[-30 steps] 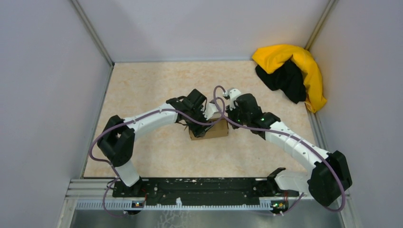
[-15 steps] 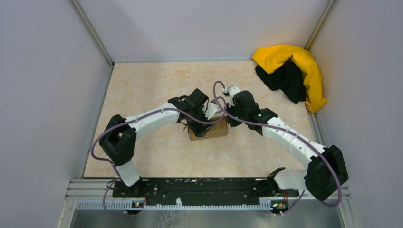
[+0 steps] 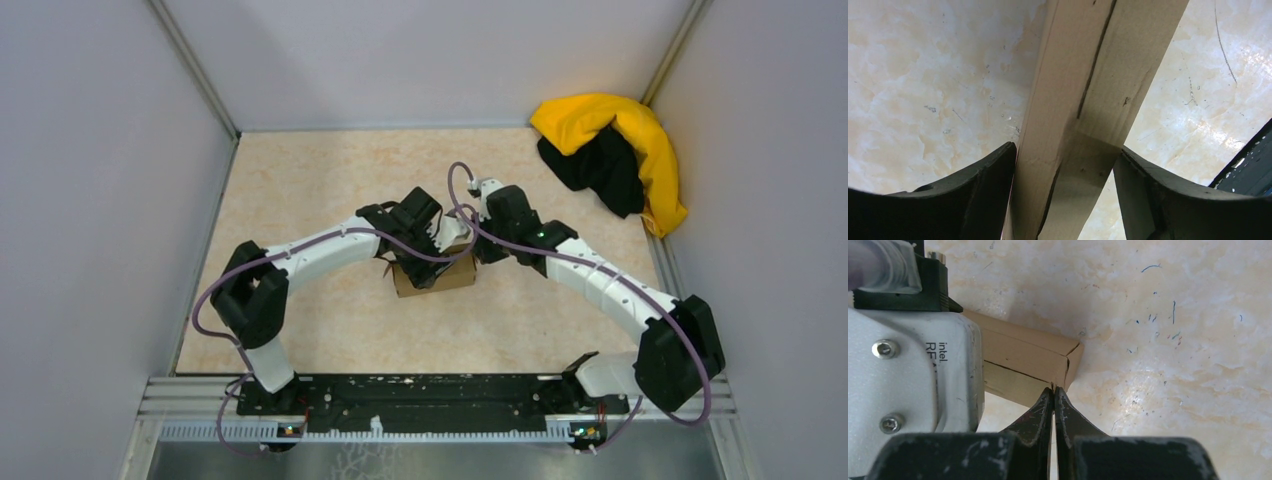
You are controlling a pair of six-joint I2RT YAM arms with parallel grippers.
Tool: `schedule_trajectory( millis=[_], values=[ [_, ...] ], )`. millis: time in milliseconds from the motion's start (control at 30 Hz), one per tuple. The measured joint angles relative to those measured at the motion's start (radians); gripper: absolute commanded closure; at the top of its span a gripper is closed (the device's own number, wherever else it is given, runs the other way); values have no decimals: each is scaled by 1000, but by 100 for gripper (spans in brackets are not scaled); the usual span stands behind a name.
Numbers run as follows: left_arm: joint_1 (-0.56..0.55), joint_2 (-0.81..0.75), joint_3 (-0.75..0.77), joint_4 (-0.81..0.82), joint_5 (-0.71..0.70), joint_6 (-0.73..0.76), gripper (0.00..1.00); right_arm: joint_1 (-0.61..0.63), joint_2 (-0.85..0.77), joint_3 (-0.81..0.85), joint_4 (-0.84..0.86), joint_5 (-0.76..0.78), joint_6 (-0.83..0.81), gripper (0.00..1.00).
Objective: Fold the paper box
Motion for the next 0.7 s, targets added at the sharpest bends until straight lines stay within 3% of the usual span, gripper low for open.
schedule_trajectory(
  millis=[700],
  values=[
    [-7,14,14,-3,-11,-16,25,-1,58,52,-29,-1,75,100]
  ],
)
